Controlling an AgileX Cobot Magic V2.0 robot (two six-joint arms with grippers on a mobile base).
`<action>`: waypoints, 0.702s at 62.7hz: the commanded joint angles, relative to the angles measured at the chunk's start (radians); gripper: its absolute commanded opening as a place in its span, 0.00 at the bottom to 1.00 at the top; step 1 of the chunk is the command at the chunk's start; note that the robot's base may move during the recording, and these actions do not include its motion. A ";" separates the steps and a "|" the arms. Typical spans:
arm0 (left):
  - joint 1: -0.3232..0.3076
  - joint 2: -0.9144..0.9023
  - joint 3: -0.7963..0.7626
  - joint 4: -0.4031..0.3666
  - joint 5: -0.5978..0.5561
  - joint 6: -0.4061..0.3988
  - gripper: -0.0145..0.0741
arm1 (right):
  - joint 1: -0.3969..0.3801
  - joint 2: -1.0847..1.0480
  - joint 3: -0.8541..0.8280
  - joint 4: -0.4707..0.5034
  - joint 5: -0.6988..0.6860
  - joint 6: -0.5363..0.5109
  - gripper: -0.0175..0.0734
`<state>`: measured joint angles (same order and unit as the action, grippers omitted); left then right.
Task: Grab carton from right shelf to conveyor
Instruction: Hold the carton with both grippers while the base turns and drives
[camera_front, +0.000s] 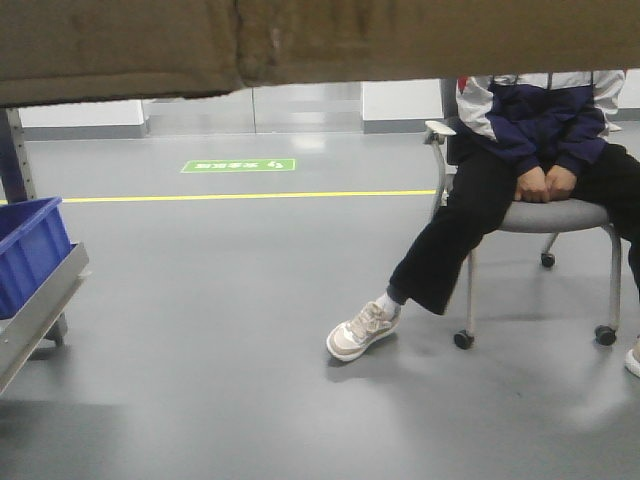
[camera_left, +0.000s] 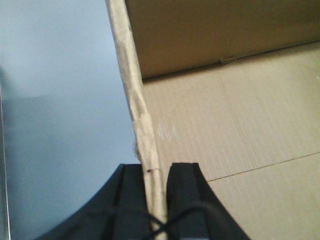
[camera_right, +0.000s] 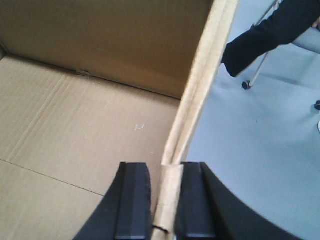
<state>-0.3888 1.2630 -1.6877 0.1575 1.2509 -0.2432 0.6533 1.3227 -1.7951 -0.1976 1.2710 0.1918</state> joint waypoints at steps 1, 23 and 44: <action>-0.007 -0.010 0.000 -0.014 -0.030 0.006 0.14 | 0.007 -0.013 -0.005 0.012 -0.052 -0.032 0.12; -0.007 -0.010 0.000 -0.014 -0.030 0.006 0.14 | 0.007 -0.013 -0.005 0.014 -0.052 -0.032 0.12; -0.007 -0.010 0.000 -0.014 -0.030 0.006 0.14 | 0.007 -0.013 -0.005 0.014 -0.052 -0.032 0.12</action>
<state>-0.3888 1.2630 -1.6877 0.1575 1.2509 -0.2432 0.6533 1.3227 -1.7951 -0.1976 1.2710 0.1918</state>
